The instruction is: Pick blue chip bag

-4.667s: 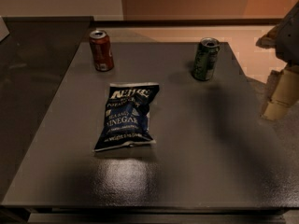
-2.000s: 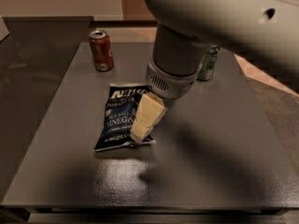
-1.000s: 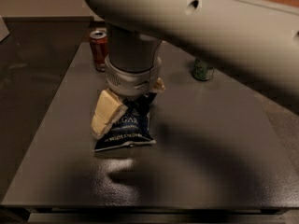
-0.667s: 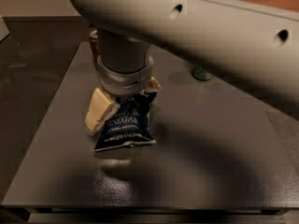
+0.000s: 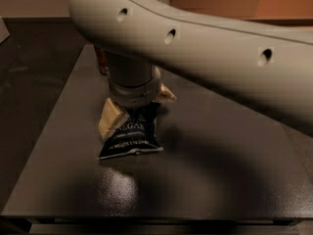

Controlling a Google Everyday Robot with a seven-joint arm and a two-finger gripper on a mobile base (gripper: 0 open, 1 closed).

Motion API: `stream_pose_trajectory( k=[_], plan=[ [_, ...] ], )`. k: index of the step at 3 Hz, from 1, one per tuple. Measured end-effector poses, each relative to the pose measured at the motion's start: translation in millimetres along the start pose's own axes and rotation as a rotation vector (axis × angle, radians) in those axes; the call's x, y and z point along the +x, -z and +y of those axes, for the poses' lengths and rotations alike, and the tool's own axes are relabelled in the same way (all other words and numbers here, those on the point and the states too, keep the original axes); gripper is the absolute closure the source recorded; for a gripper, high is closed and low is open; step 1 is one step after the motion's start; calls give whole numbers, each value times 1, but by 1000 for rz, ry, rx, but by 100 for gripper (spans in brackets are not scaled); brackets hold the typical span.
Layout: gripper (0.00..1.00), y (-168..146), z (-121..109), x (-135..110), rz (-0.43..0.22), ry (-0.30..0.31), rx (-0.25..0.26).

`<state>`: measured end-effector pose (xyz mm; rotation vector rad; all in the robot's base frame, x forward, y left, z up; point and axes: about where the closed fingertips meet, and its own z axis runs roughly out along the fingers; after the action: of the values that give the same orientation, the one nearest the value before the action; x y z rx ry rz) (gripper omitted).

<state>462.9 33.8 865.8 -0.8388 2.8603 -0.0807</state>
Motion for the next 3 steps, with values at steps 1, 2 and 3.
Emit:
stream_pose_trajectory(
  k=[1, 2, 3],
  plan=[
    [0, -13, 0, -1, 25, -12, 9],
    [17, -26, 7, -3, 54, 2, -20],
    [41, -28, 14, -7, 57, 31, -46]
  ],
)
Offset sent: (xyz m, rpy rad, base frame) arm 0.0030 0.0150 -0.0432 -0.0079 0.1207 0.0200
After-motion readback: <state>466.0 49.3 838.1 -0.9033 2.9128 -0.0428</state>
